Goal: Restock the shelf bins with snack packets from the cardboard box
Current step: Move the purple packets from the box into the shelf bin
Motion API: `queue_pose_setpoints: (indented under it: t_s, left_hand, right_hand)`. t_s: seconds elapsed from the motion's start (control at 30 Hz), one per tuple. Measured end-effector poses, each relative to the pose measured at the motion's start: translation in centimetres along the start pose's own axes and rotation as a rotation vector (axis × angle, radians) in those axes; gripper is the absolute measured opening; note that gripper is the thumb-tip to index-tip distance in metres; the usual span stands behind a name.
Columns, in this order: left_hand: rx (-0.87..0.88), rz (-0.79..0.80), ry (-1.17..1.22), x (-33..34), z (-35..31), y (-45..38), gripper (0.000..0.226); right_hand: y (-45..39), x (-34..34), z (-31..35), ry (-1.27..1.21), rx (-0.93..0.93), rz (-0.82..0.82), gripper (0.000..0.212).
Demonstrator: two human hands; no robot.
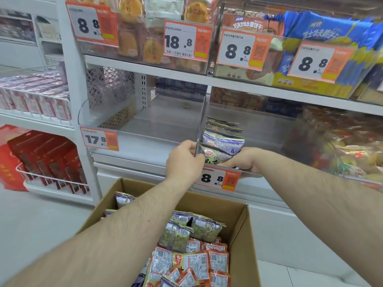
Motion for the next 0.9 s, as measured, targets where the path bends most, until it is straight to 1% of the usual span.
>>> queue_pose_setpoints:
  t_s: [0.13,0.27,0.33,0.4,0.47,0.5,0.53,0.57,0.6,0.63,0.67,0.7,0.73,0.8,0.87,0.9]
  left_hand:
    - [0.026,0.072,-0.066,-0.6,-0.7,0.1,0.013]
    - [0.024,0.208,-0.128,-2.7,-0.8,0.7,0.037]
    - [0.015,0.250,-0.147,-4.1,0.2,1.9,0.046]
    - [0.013,0.319,-0.196,-5.6,1.8,3.5,0.046]
    - [0.000,0.400,-0.258,-7.0,3.5,4.8,0.041]
    - [-0.021,0.433,-0.280,-7.5,4.4,5.4,0.039]
    - [-0.051,0.461,-0.284,-8.0,5.2,5.8,0.038]
    - [-0.079,0.484,-0.279,-8.3,6.0,6.2,0.038]
    - [-0.099,0.500,-0.274,-8.5,6.6,6.5,0.039]
    - [-0.110,0.511,-0.277,-8.8,7.1,6.7,0.039]
    - [-0.121,0.521,-0.280,-9.0,7.5,6.8,0.039]
    - [-0.133,0.529,-0.281,-9.3,8.0,6.9,0.038]
    - [-0.147,0.535,-0.287,-9.6,8.4,6.9,0.037]
    - [-0.173,0.544,-0.313,-10.3,9.1,7.0,0.031]
    - [-0.216,0.575,-0.316,-10.9,9.7,7.1,0.019]
    - [-0.242,0.596,-0.311,-11.1,10.0,7.3,0.014]
  right_hand:
    - [0.7,-0.4,-0.1,-0.008,0.056,0.060,0.038]
    - [1.6,-1.2,0.8,0.040,0.085,0.000,0.054]
    - [2.4,-1.2,1.1,0.123,0.061,-0.048,0.057]
    - [3.7,-0.9,1.4,0.291,-0.023,-0.187,0.059]
    - [5.4,0.1,1.7,0.533,-0.122,-0.406,0.072]
    - [6.1,1.0,1.7,0.626,-0.187,-0.533,0.081]
    - [7.0,2.2,1.6,0.673,-0.315,-0.649,0.084]
    - [7.8,3.6,1.3,0.688,-0.535,-0.747,0.076]
    - [8.7,5.4,1.0,0.678,-0.798,-0.806,0.060]
    - [9.1,7.3,0.3,0.660,-1.020,-0.818,0.042]
    - [9.4,9.3,-0.4,0.647,-1.151,-0.761,0.026]
    - [9.0,11.3,-1.4,0.638,-1.159,-0.636,0.014]
    - [8.3,13.2,-2.4,0.646,-1.067,-0.470,0.007]
    - [5.9,16.7,-5.1,0.720,-0.760,-0.065,0.010]
    - [3.3,19.9,-8.3,0.863,-0.465,0.325,0.027]
    - [2.3,21.5,-9.9,0.933,-0.335,0.470,0.038]
Point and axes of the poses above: each hand's wrist, its own y-axis away from the middle knuckle, its own x-axis out of the palm, z = x × y, the point moved 1 cm from there along -y, towards the middle knuckle, and after that the axes turned 6 degrees about -x, right-handed, at the moved point
